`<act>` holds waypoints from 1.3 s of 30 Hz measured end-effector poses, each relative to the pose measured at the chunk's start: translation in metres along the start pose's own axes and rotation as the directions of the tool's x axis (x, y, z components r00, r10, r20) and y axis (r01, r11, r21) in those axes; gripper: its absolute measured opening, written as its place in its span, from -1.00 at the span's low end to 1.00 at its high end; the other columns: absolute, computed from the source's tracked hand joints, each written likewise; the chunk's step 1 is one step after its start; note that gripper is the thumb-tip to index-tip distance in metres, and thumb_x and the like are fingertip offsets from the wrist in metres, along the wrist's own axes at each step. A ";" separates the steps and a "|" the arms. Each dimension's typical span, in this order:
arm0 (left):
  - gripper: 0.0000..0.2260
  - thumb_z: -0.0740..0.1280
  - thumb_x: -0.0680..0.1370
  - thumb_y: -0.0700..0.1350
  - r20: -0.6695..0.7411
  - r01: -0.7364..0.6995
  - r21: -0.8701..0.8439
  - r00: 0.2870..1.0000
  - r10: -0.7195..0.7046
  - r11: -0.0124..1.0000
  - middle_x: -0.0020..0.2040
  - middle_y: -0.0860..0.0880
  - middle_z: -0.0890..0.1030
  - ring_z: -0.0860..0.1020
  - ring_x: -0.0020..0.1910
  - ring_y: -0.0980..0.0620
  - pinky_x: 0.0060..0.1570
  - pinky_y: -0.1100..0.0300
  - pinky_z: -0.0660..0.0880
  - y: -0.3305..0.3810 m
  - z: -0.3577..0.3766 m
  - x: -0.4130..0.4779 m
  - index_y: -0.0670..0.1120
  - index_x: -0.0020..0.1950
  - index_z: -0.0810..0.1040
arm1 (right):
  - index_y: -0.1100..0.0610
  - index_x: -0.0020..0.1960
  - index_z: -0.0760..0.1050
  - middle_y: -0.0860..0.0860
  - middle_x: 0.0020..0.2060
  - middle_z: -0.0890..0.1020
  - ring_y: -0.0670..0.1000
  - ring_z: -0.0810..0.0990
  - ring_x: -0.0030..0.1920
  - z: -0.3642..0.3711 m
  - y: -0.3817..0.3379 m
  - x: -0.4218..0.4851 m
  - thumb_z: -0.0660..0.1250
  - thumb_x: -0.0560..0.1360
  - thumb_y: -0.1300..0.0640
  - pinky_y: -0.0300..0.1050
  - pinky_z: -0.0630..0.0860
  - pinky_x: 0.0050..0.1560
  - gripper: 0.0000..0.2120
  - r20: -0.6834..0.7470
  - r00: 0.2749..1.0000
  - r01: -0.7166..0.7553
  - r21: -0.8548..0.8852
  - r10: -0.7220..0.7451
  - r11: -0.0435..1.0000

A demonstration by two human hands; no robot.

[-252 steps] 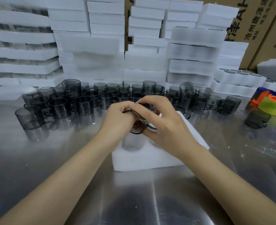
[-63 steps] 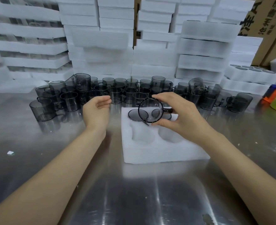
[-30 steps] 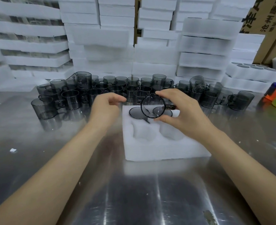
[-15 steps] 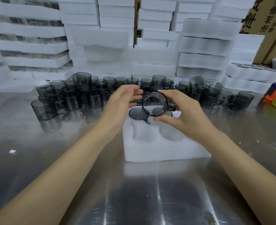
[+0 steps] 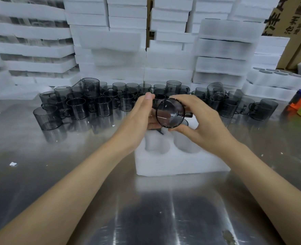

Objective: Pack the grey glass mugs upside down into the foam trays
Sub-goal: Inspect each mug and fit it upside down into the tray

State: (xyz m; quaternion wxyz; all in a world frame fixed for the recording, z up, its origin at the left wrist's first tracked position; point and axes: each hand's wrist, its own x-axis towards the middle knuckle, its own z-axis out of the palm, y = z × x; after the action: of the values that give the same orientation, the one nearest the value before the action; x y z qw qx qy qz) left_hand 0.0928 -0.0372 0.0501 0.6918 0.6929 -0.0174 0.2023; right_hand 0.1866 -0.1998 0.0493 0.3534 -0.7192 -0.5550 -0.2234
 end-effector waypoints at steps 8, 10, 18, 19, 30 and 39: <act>-0.66 -0.01 0.68 0.05 -0.098 -0.032 0.010 0.995 0.033 0.999 -0.29 -0.13 0.64 0.59 -0.37 -0.04 -0.28 0.20 0.55 0.002 -0.003 0.002 -0.09 0.14 0.49 | 0.28 0.24 0.46 0.01 0.15 0.52 -0.11 0.51 0.18 0.000 0.000 0.000 0.55 0.34 0.19 -0.29 0.45 0.16 -0.47 -0.203 0.977 0.062 -0.011 -0.063 0.998; -0.70 0.03 0.70 -0.04 -0.173 -0.082 0.106 0.980 0.099 0.991 -0.40 0.00 0.60 0.51 -0.44 0.05 -0.34 0.28 0.47 -0.002 -0.008 0.004 -0.11 0.06 0.53 | 0.31 0.19 0.46 0.07 0.16 0.52 -0.03 0.54 0.16 -0.002 0.001 0.000 0.60 0.29 0.20 -0.28 0.47 0.15 -0.45 -0.276 0.961 0.003 -0.002 -0.003 1.000; -0.63 0.14 0.53 -0.43 -0.376 0.014 0.292 0.921 0.101 0.956 0.09 0.09 0.54 0.50 0.12 0.15 0.07 0.43 0.37 -0.029 -0.017 0.007 -0.06 0.21 0.45 | -0.17 0.42 0.26 -0.16 0.00 0.45 -0.24 0.46 -0.05 -0.031 0.031 -0.008 0.44 0.39 -0.11 -0.37 0.39 -0.01 -0.34 -0.145 0.819 -0.559 0.015 0.555 0.829; -0.64 0.16 0.54 -0.38 -0.371 0.055 0.307 0.926 0.067 0.950 0.14 0.12 0.53 0.46 0.19 0.16 0.15 0.39 0.34 -0.033 -0.016 0.007 -0.04 0.23 0.46 | -0.19 0.42 0.28 -0.15 0.03 0.44 -0.17 0.48 0.00 -0.034 0.035 -0.010 0.42 0.39 -0.13 -0.26 0.41 0.02 -0.36 -0.083 0.811 -0.583 -0.045 0.579 0.811; -0.73 0.18 0.56 -0.22 -0.342 0.213 0.227 0.931 -0.127 0.950 0.08 0.17 0.56 0.51 0.08 0.16 0.07 0.20 0.43 -0.038 -0.019 0.013 0.03 0.16 0.55 | -0.09 0.37 0.34 -0.07 0.08 0.40 -0.05 0.44 0.07 -0.045 0.039 -0.009 0.37 0.45 -0.18 -0.17 0.31 0.06 -0.46 0.212 0.777 -0.567 -0.172 0.593 0.805; -0.75 0.18 0.56 -0.18 -0.352 0.234 0.234 0.925 -0.142 0.944 0.01 0.12 0.59 0.57 0.01 0.07 0.05 0.10 0.49 -0.039 -0.019 0.014 0.05 0.13 0.57 | -0.03 0.38 0.43 -0.07 0.19 0.51 -0.01 0.48 0.22 -0.043 0.043 -0.012 0.40 0.44 -0.16 -0.02 0.39 0.29 -0.45 0.183 0.762 -0.626 -0.041 0.622 0.779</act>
State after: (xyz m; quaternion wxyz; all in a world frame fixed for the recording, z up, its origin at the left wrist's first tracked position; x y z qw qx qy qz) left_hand 0.1124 -0.0134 0.0163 0.5997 0.7357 0.1939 0.2481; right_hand 0.2274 -0.2458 0.0571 0.3621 -0.8762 -0.3175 -0.0187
